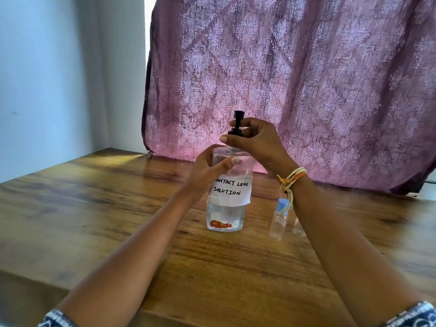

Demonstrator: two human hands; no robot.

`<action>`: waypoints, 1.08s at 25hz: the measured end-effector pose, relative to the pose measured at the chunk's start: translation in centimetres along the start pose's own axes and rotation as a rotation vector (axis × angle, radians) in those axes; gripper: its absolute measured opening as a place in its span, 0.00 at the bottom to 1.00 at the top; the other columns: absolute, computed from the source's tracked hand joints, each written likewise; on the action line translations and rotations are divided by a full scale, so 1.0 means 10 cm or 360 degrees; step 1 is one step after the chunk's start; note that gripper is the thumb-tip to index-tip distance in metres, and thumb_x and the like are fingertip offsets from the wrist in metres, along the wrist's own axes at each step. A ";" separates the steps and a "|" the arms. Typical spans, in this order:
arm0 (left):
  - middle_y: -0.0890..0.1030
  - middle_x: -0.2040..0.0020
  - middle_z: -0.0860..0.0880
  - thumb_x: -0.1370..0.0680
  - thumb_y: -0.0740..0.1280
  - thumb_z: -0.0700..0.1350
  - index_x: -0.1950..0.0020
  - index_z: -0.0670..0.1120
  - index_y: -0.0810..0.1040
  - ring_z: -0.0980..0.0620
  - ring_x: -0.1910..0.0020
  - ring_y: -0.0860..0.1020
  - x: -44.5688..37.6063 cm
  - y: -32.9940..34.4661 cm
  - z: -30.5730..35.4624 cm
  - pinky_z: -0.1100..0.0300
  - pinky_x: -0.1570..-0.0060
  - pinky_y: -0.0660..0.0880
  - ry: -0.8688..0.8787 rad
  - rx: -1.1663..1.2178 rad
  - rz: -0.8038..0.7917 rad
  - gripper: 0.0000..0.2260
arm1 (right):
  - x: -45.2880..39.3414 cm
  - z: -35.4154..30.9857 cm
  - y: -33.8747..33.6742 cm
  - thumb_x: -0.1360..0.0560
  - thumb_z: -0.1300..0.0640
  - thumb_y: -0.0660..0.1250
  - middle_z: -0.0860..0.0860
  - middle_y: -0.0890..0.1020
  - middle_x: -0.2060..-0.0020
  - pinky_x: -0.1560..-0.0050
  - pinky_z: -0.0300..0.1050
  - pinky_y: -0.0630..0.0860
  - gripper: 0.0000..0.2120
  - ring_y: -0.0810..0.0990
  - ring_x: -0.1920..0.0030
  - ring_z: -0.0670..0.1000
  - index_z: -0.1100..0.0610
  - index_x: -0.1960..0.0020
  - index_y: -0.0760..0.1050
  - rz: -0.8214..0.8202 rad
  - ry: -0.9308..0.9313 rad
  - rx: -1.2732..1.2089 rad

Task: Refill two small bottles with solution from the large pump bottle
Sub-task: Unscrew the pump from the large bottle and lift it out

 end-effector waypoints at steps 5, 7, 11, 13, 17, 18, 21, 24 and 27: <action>0.86 0.56 0.50 0.26 0.71 0.41 0.48 0.46 0.78 0.54 0.56 0.85 0.00 0.00 0.00 0.63 0.61 0.79 0.0029 0.0030 0.0005 0.07 | 0.00 0.04 -0.01 0.28 0.74 0.66 0.63 0.83 0.49 0.42 0.53 0.79 0.18 0.82 0.47 0.59 0.65 0.39 0.75 -0.0233 0.0092 -0.0266; 0.86 0.55 0.50 0.27 0.72 0.43 0.48 0.46 0.78 0.52 0.56 0.85 0.01 0.00 0.00 0.62 0.60 0.79 0.0029 0.0037 0.0008 0.09 | 0.01 0.01 0.04 0.27 0.74 0.65 0.62 0.82 0.48 0.42 0.51 0.79 0.19 0.82 0.46 0.58 0.64 0.38 0.74 -0.0334 0.0066 -0.0270; 0.86 0.53 0.48 0.29 0.73 0.48 0.46 0.47 0.78 0.49 0.53 0.84 0.01 0.02 0.03 0.60 0.57 0.79 0.0063 0.0010 -0.0001 0.13 | -0.02 -0.01 -0.01 0.35 0.63 0.78 0.60 0.85 0.56 0.50 0.51 0.81 0.26 0.85 0.57 0.55 0.64 0.39 0.75 -0.0099 0.0085 -0.0005; 0.86 0.53 0.49 0.30 0.73 0.50 0.47 0.47 0.78 0.50 0.53 0.84 0.02 0.02 0.04 0.59 0.57 0.80 0.0060 0.0007 0.0008 0.14 | -0.01 0.02 -0.05 0.35 0.65 0.78 0.62 0.85 0.55 0.46 0.57 0.81 0.25 0.84 0.56 0.57 0.65 0.39 0.75 -0.0029 0.0124 -0.0075; 0.86 0.53 0.48 0.29 0.72 0.49 0.47 0.48 0.79 0.49 0.52 0.84 0.02 0.02 0.03 0.59 0.57 0.80 0.0070 0.0003 0.0015 0.12 | 0.02 0.02 0.02 0.27 0.72 0.66 0.64 0.82 0.49 0.43 0.56 0.79 0.19 0.82 0.48 0.59 0.67 0.36 0.73 -0.0220 0.0112 -0.0333; 0.86 0.53 0.48 0.28 0.72 0.48 0.47 0.49 0.79 0.49 0.52 0.84 0.02 0.02 0.03 0.59 0.57 0.80 0.0070 0.0007 0.0012 0.11 | 0.02 -0.01 0.04 0.27 0.72 0.65 0.63 0.82 0.49 0.43 0.53 0.80 0.19 0.82 0.48 0.57 0.65 0.37 0.73 -0.0259 0.0076 -0.0307; 0.86 0.52 0.48 0.28 0.71 0.47 0.45 0.46 0.78 0.48 0.51 0.84 0.02 0.03 0.03 0.58 0.55 0.80 0.0080 0.0003 0.0006 0.13 | 0.03 -0.09 0.04 0.32 0.64 0.75 0.61 0.84 0.54 0.47 0.52 0.81 0.22 0.84 0.52 0.55 0.62 0.39 0.76 -0.0180 0.0008 -0.0019; 0.85 0.52 0.47 0.27 0.71 0.46 0.44 0.44 0.77 0.47 0.52 0.84 0.01 0.02 0.02 0.56 0.55 0.80 0.0068 -0.0020 0.0019 0.14 | 0.03 -0.07 -0.03 0.33 0.64 0.76 0.68 0.82 0.53 0.43 0.62 0.78 0.24 0.83 0.52 0.64 0.66 0.39 0.75 -0.0051 0.0035 0.0047; 0.85 0.52 0.45 0.28 0.71 0.46 0.45 0.44 0.78 0.47 0.52 0.84 0.00 0.01 0.01 0.55 0.55 0.81 0.0064 -0.0025 0.0029 0.13 | 0.01 -0.05 -0.03 0.27 0.71 0.67 0.65 0.81 0.49 0.40 0.61 0.77 0.17 0.81 0.49 0.60 0.68 0.39 0.74 -0.0213 0.0103 -0.0187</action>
Point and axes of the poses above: each hand's wrist, its own x-axis away from the middle knuckle, its own y-axis out of the palm, z = x × y, the point moved 6 cm from there along -x, towards the middle knuckle
